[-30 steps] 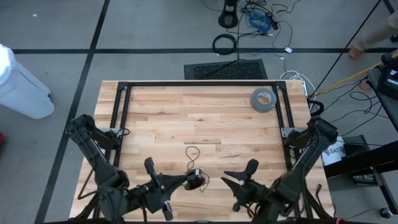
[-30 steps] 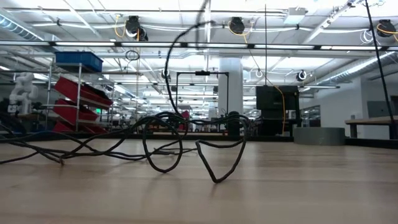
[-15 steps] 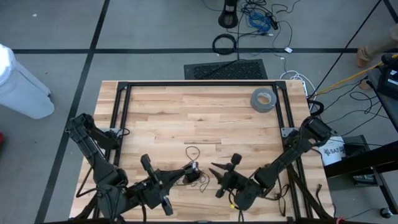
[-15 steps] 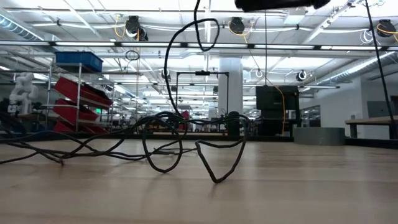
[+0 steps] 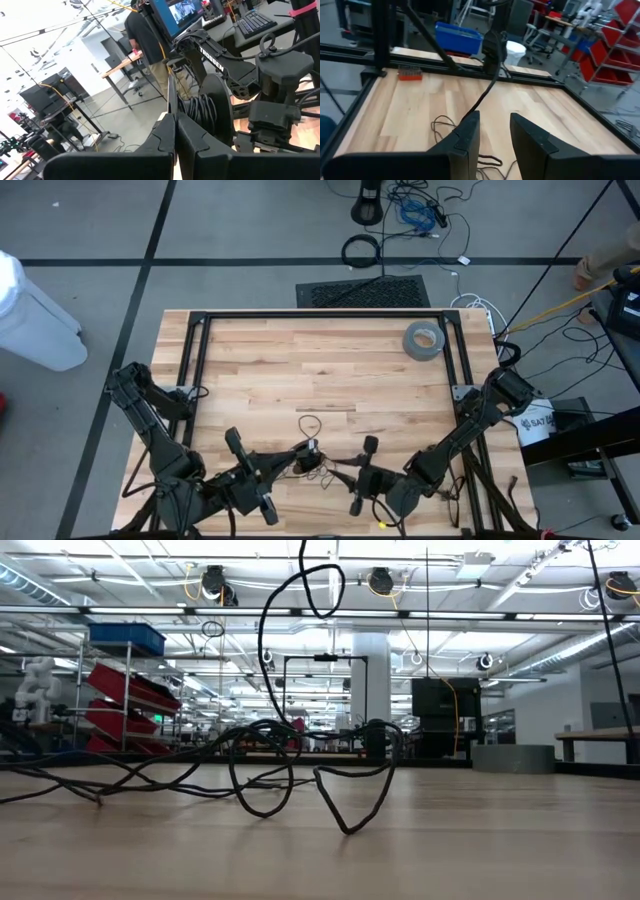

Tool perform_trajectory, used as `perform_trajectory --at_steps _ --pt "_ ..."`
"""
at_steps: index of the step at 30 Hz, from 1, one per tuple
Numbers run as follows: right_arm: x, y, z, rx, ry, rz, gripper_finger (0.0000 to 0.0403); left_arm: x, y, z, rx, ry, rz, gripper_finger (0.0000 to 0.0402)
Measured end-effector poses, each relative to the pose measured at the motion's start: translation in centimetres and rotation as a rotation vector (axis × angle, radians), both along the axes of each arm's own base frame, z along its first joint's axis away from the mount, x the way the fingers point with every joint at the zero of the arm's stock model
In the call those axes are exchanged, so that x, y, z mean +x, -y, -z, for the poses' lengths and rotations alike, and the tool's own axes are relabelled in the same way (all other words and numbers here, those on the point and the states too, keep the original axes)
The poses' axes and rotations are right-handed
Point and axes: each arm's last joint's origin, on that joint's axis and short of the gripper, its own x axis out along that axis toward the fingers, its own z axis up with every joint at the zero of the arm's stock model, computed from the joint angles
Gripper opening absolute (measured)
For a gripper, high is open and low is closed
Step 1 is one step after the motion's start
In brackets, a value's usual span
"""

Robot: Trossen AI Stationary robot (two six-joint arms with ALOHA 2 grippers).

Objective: Coil cords
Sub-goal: Coil the black wire onto the spool

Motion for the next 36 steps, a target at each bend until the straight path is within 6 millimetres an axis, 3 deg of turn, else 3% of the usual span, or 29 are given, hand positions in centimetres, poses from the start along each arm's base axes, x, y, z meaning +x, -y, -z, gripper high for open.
perform_trajectory --at_steps 10,36 --pt "0.1 -0.5 -0.3 0.036 0.01 -0.122 0.0096 -0.1 0.1 0.3 0.009 -0.016 0.005 0.0001" --pt "-0.6 -1.0 -0.4 -0.067 0.023 -0.014 0.0104 -0.3 0.3 0.3 0.008 -0.016 0.008 0.0001"
